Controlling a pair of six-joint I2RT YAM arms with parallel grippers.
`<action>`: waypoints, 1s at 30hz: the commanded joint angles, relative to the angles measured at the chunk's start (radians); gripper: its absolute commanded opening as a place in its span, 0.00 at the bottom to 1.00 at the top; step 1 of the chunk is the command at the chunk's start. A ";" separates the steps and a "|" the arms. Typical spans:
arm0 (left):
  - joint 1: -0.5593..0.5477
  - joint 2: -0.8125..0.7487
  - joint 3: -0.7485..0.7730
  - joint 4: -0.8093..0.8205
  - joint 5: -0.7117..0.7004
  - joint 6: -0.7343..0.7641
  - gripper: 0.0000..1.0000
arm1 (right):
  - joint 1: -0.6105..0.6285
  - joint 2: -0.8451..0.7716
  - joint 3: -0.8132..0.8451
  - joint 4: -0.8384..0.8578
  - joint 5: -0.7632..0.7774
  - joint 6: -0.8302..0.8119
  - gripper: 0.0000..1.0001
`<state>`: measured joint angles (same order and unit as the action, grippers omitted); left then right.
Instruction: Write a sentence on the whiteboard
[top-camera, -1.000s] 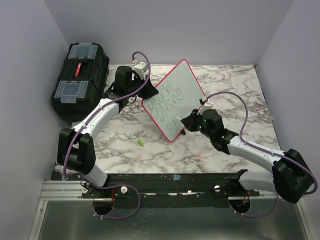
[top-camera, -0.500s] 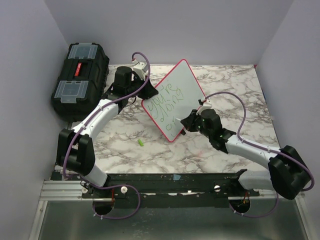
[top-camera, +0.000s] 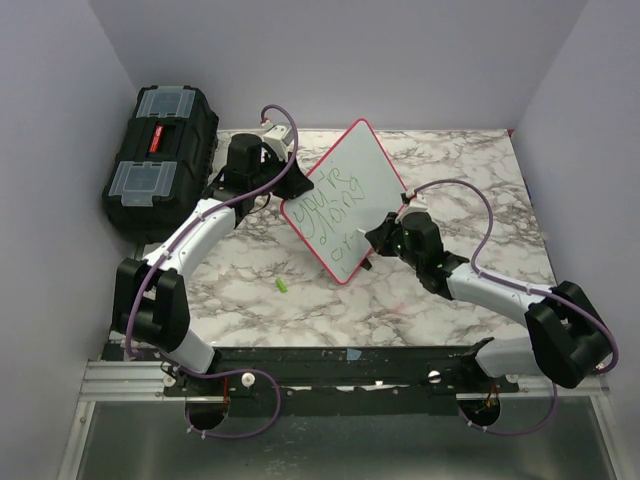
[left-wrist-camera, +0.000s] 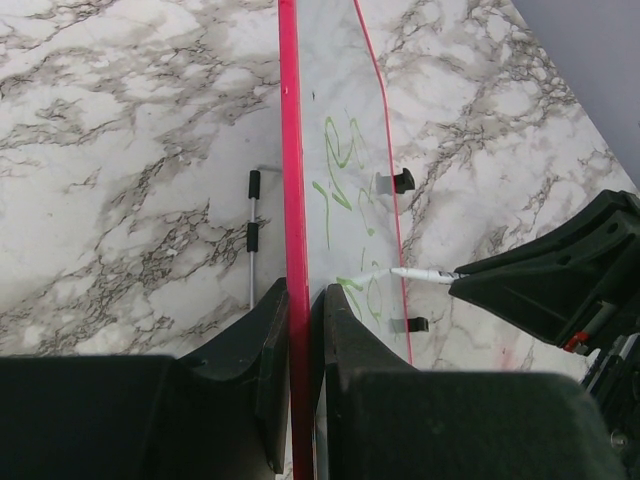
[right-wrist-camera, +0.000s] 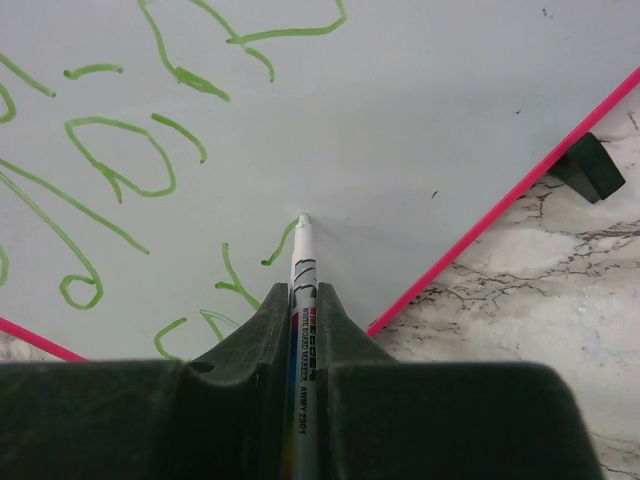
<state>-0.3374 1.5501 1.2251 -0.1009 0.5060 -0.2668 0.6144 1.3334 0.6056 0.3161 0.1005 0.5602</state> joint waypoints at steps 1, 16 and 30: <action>-0.038 0.040 -0.033 -0.123 0.058 0.103 0.00 | -0.013 0.039 0.028 -0.040 0.007 0.000 0.01; -0.039 0.047 -0.024 -0.126 0.060 0.098 0.00 | -0.013 0.030 0.057 -0.033 -0.062 -0.020 0.01; -0.040 0.028 -0.036 -0.125 0.054 0.092 0.00 | -0.013 0.036 0.042 -0.027 -0.171 -0.019 0.01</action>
<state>-0.3374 1.5558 1.2301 -0.1032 0.5076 -0.2672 0.5911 1.3476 0.6388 0.3004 0.0517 0.5453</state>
